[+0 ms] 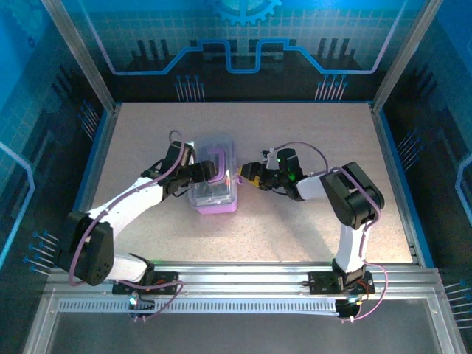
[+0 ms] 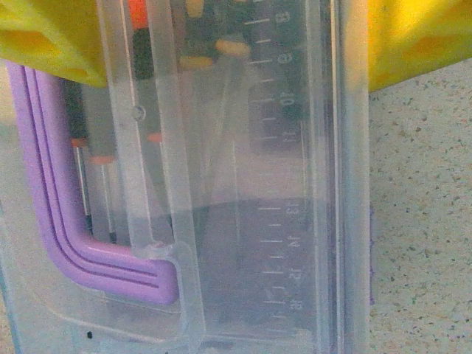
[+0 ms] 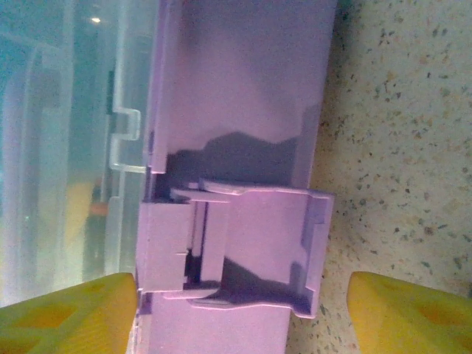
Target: Pack the tool kit
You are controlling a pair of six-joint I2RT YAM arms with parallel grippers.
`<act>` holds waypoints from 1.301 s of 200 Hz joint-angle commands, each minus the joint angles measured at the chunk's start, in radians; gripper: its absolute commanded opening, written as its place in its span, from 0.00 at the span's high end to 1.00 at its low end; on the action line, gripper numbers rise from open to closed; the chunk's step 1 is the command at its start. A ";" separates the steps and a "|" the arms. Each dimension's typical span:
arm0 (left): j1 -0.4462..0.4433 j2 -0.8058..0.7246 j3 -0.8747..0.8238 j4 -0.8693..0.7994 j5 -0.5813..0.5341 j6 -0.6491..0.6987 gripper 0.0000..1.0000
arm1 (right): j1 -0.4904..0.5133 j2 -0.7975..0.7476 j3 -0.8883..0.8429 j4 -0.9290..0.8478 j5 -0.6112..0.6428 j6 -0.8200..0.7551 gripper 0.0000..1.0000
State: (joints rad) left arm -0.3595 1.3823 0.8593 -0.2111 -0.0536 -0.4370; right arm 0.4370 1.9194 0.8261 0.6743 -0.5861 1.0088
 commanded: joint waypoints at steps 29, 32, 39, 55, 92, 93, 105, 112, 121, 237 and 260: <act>0.019 0.019 -0.128 -0.252 0.048 -0.037 0.37 | 0.018 0.057 0.047 0.084 -0.050 0.070 0.23; 0.019 0.016 -0.128 -0.253 0.050 -0.037 0.37 | 0.019 0.059 0.047 0.093 -0.054 0.077 0.23; 0.020 0.010 -0.130 -0.250 0.052 -0.036 0.37 | 0.021 0.064 0.047 0.109 -0.060 0.090 0.23; 0.020 0.004 -0.128 -0.256 0.043 -0.031 0.38 | 0.028 0.066 0.048 0.118 -0.059 0.104 0.22; 0.021 -0.008 -0.124 -0.260 0.050 -0.025 0.38 | 0.040 0.066 0.047 0.152 -0.060 0.141 0.22; 0.021 -0.008 -0.123 -0.261 0.050 -0.025 0.38 | 0.040 0.067 0.047 0.154 -0.061 0.143 0.22; 0.022 -0.010 -0.124 -0.260 0.053 -0.026 0.39 | 0.040 0.078 0.048 0.200 -0.075 0.180 0.22; 0.021 -0.012 -0.126 -0.256 0.059 -0.029 0.39 | 0.040 0.083 0.047 0.231 -0.081 0.206 0.22; 0.022 -0.015 -0.129 -0.249 0.062 -0.031 0.39 | 0.040 0.087 0.042 0.268 -0.086 0.233 0.22; 0.031 -0.053 -0.158 -0.222 0.093 -0.035 0.40 | 0.010 0.040 0.017 0.080 -0.037 0.143 0.19; 0.035 -0.048 -0.170 -0.197 0.106 -0.039 0.40 | 0.029 0.075 0.038 0.150 -0.065 0.193 0.18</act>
State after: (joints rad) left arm -0.3313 1.2938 0.7776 -0.1913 -0.0204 -0.4580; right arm 0.4469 1.9896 0.8467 0.7784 -0.6220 1.1824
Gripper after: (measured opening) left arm 0.734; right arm 0.815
